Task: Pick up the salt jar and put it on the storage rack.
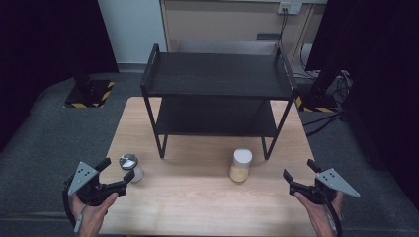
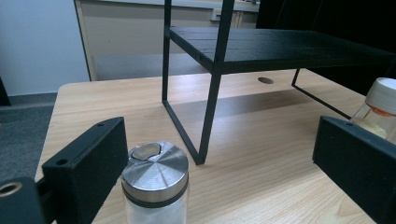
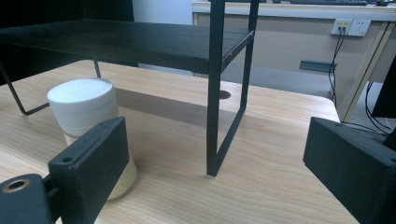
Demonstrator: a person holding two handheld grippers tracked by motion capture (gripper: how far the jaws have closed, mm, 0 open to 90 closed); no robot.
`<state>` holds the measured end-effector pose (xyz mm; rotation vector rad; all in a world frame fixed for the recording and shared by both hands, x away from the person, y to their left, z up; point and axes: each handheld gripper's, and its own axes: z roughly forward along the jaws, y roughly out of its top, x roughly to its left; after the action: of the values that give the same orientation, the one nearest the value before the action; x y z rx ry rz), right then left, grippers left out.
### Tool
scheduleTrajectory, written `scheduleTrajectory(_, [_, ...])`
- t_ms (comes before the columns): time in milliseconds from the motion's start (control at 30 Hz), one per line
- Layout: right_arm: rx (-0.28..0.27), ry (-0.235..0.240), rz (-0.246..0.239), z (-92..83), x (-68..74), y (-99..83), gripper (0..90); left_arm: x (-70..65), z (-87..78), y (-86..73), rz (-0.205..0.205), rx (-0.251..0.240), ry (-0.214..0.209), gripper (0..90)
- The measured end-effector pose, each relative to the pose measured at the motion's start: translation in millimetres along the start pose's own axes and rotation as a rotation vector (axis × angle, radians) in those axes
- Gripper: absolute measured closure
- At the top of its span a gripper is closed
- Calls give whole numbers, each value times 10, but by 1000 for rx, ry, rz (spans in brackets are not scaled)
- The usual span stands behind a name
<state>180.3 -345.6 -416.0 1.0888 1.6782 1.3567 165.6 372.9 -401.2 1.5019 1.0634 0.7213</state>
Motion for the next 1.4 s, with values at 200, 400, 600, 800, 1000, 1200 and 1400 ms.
scheduleTrajectory(200, [8,18,-18,2,5,10,74,4,1,6,6,-1,-1,22])
scheduleTrajectory(400, [-11,8,-2,-41,-8,-3,74,-4,-12,10,4,7,1,21])
scheduleTrajectory(600, [-12,8,5,-55,-27,-13,73,-27,-15,21,14,14,5,18])
scheduleTrajectory(800, [-13,12,5,-54,-30,-17,70,-24,-13,19,13,16,12,17])
scheduleTrajectory(1000, [-13,7,14,-51,-33,-25,62,-31,-7,23,18,22,11,17])
scheduleTrajectory(1200, [-20,2,22,-58,-37,-37,51,-42,1,20,17,24,12,13])
scheduleTrajectory(1400, [-24,3,32,-52,-42,-46,38,-46,-5,15,3,24,24,0])
